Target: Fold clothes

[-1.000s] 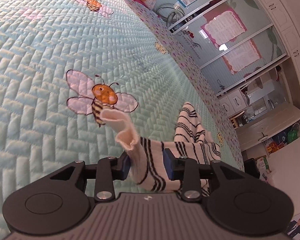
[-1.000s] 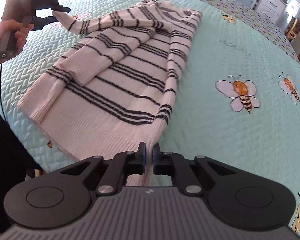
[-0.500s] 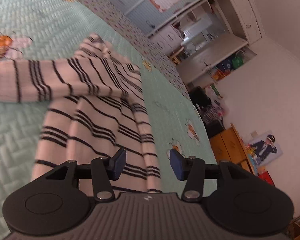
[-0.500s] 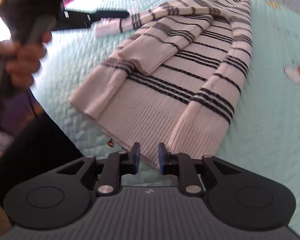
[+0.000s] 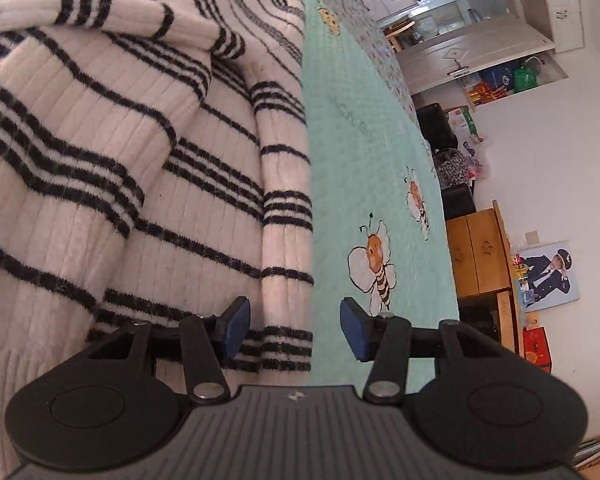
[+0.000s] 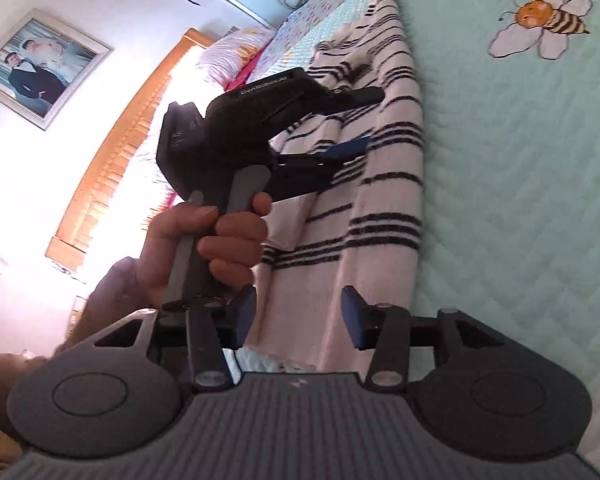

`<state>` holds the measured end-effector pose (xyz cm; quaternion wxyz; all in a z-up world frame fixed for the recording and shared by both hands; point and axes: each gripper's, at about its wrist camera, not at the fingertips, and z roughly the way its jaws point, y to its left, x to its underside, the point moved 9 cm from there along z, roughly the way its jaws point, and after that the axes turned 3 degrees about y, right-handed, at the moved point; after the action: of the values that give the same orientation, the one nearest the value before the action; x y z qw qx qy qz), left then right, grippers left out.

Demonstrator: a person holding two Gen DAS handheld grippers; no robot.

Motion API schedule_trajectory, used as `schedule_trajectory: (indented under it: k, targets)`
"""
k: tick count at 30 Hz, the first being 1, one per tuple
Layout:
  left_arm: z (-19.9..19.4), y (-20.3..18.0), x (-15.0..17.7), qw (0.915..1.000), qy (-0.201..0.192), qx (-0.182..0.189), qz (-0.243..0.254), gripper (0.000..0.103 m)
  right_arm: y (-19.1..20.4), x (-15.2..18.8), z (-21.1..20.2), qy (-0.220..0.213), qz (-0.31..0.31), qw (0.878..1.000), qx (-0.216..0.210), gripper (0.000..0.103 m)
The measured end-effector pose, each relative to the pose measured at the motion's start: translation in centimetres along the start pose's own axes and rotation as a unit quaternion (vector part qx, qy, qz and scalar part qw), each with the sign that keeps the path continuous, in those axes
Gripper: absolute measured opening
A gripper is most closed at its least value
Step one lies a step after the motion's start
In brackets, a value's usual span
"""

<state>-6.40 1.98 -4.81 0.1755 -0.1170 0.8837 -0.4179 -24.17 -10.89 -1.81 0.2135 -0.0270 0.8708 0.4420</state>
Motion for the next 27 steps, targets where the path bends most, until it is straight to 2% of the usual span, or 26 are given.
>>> schedule_trajectory:
  k: [1,2,3,4,5,9,14,17,19,24,26,27]
  targets:
    - [0.1,0.0,0.0,1.0000,0.001,0.000,0.000,0.050,-0.4,0.1,-0.1,-0.002,0.009,1.000,-0.002,0.048]
    - [0.3,0.0,0.0,1.0000,0.003,0.000,0.000,0.043,-0.7,0.1,-0.2,-0.005,0.018,1.000,-0.005,0.048]
    - [0.4,0.0,0.1,1.0000,0.004,0.000,0.001,0.022,-1.1,0.2,-0.3,-0.007,0.024,1.000,-0.002,0.049]
    - [0.3,-0.1,0.1,0.9999,0.002,-0.005,0.010,0.010,-1.5,0.2,-0.5,-0.008,0.030,1.000,0.001,0.049]
    - [0.1,-0.2,0.1,0.9998,-0.004,-0.010,0.018,0.008,-1.7,0.3,-0.5,-0.010,0.031,0.999,0.005,0.049]
    - [-1.9,-0.7,0.0,0.9984,-0.040,-0.012,0.039,0.007,-2.4,0.8,-0.4,-0.014,0.025,0.999,0.030,0.049]
    - [-3.2,0.4,0.2,0.9963,-0.062,-0.038,0.046,0.007,-2.6,1.1,-0.2,-0.017,-0.027,0.995,0.093,0.049]
    - [-3.1,1.1,0.6,0.9966,-0.062,-0.036,0.042,0.007,-2.1,0.9,-0.1,-0.026,-0.064,0.991,0.118,0.052]
    - [-2.7,1.3,0.6,0.9978,-0.054,-0.022,0.030,0.007,-1.4,0.0,0.2,-0.040,-0.076,0.991,0.107,0.054]
    - [-2.0,1.6,0.5,0.9975,-0.043,-0.043,0.035,0.007,-0.4,-2.8,2.5,-0.059,-0.084,0.993,0.057,0.053]
    - [-2.0,1.9,0.5,0.9977,-0.041,-0.043,0.032,0.007,-0.5,-3.9,3.3,-0.068,-0.079,0.994,0.045,0.049]
    - [-2.1,2.0,0.5,0.9979,-0.040,-0.041,0.030,0.007,-0.6,-4.5,3.5,-0.075,-0.070,0.994,0.034,0.043]
